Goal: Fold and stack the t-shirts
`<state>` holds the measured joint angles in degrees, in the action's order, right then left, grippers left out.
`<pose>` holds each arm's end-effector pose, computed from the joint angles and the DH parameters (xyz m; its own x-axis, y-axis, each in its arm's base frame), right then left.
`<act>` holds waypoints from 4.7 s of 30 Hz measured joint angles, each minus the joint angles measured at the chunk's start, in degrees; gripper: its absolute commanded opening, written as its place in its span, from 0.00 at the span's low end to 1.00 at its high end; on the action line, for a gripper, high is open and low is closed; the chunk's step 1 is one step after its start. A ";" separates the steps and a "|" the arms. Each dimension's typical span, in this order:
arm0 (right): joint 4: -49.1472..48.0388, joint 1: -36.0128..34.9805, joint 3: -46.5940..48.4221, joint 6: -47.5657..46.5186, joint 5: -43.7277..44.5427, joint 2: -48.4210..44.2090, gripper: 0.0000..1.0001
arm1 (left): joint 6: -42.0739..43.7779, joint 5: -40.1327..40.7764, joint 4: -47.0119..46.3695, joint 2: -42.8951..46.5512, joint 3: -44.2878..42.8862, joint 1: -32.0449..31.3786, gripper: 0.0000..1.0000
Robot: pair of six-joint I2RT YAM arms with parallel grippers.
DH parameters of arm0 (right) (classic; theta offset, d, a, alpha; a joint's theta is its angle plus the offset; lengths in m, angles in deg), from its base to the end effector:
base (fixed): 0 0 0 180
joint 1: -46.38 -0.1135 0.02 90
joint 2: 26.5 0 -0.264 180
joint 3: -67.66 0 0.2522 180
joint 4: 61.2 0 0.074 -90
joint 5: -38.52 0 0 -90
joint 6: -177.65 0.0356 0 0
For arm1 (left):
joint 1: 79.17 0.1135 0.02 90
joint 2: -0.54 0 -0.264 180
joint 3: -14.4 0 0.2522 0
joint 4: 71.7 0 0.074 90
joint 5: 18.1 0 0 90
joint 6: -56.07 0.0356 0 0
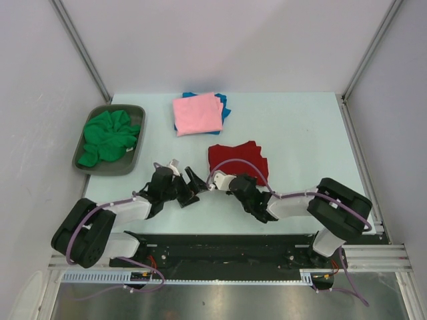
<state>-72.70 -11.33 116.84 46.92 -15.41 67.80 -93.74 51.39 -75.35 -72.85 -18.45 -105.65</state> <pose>0.1798 0.2452 0.1411 0.0508 -0.9069 -0.4183 -0.5123 0.3359 -0.7904 0.1932 -0.1102 0.1381 -0.8480 -0.4820 -0.2204 -0.1283 0.5901 -0.7971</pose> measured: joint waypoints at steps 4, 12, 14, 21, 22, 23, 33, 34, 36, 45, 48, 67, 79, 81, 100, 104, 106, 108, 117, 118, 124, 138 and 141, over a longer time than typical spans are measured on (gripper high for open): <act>1.44 -1.14 0.00 0.00 0.07 -4.98 0.00 | -6.25 -1.77 -8.15 -1.40 3.87 0.00 1.00; 5.29 -2.14 0.00 0.37 0.09 -8.48 0.00 | -17.86 -1.57 -23.26 -3.23 9.90 0.00 1.00; 5.86 -2.23 0.00 0.74 0.09 -8.48 0.00 | -21.14 -1.62 -28.85 -4.48 11.21 0.00 1.00; 6.95 -3.08 0.00 1.75 0.11 -8.48 0.00 | -31.95 -2.34 -49.35 -15.56 12.70 -1.42 1.00; 6.97 -3.21 0.00 1.75 0.15 -8.41 0.00 | -33.18 -2.47 -51.10 -17.86 12.63 -1.81 1.00; 6.97 -3.37 0.00 1.75 0.24 -8.35 0.00 | -34.97 -2.58 -52.94 -21.16 12.57 -2.47 1.00; 7.74 -3.74 0.00 2.19 0.50 -8.26 0.00 | -39.91 -2.67 -68.85 -35.45 8.00 -6.08 1.00; 7.78 -3.74 0.00 2.21 0.50 -8.26 0.00 | -40.22 -2.64 -68.89 -35.63 7.74 -6.12 1.00; 7.80 -3.76 0.00 2.21 0.50 -8.26 0.00 | -40.48 -2.67 -68.74 -35.74 7.28 -6.16 1.00; 8.37 -4.31 0.00 2.16 1.03 -9.92 0.00 | -35.45 -3.98 -54.95 -32.15 1.53 -6.03 1.00; 8.87 -4.57 0.00 2.16 1.16 -11.34 0.00 | -32.04 -4.17 -46.71 -30.82 -2.05 -5.33 1.00; 15.63 -9.55 -0.26 4.24 3.87 -19.98 0.00 | -28.61 -6.56 -48.00 -36.61 -8.17 -3.37 1.00; 24.48 -15.30 -0.92 10.29 3.78 -21.68 0.00 | -27.10 -9.29 -43.58 -39.69 -11.96 -3.32 0.33; 26.14 -16.50 -0.92 11.54 3.69 -22.05 0.00 | -27.21 -10.34 -43.67 -40.63 -13.07 -3.32 0.18; 30.56 -18.84 1.27 25.99 22.93 -24.41 1.00 | -0.96 -12.79 -2.67 -36.76 -43.23 0.24 0.05; 31.69 -11.89 4.57 34.14 27.36 -28.22 1.00 | 8.11 -12.07 11.02 -38.58 -56.72 2.27 0.02; 33.64 -7.32 5.42 40.63 27.28 -32.04 1.00 | 12.90 -11.19 17.97 -40.89 -64.57 3.21 0.01; 36.33 -2.34 5.60 47.56 25.40 -36.46 1.00 | 16.74 -11.08 23.43 -43.91 -71.95 4.07 0.02; 40.76 5.57 2.80 65.31 12.76 -44.68 1.00 | 26.80 -12.96 40.96 -63.08 -100.72 6.32 0.03; 40.57 5.38 2.16 66.12 11.50 -44.17 1.00 | 26.97 -13.44 42.01 -64.78 -103.27 6.45 0.03; 39.01 2.03 -0.63 68.63 8.02 -38.29 1.00 | 24.92 -18.78 40.74 -69.59 -108.96 8.02 0.02; 33.14 -1.95 -2.69 69.61 6.95 -33.20 1.00 | 6.60 -22.25 15.89 -69.88 -109.61 12.70 0.00; 32.81 -2.60 -2.69 69.68 6.95 -32.72 1.00 | 4.09 -20.39 13.11 -69.88 -109.72 13.20 0.00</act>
<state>-39.89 -13.93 114.15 116.60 -8.46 35.08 -89.66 30.99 -62.24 -142.72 -128.17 -92.45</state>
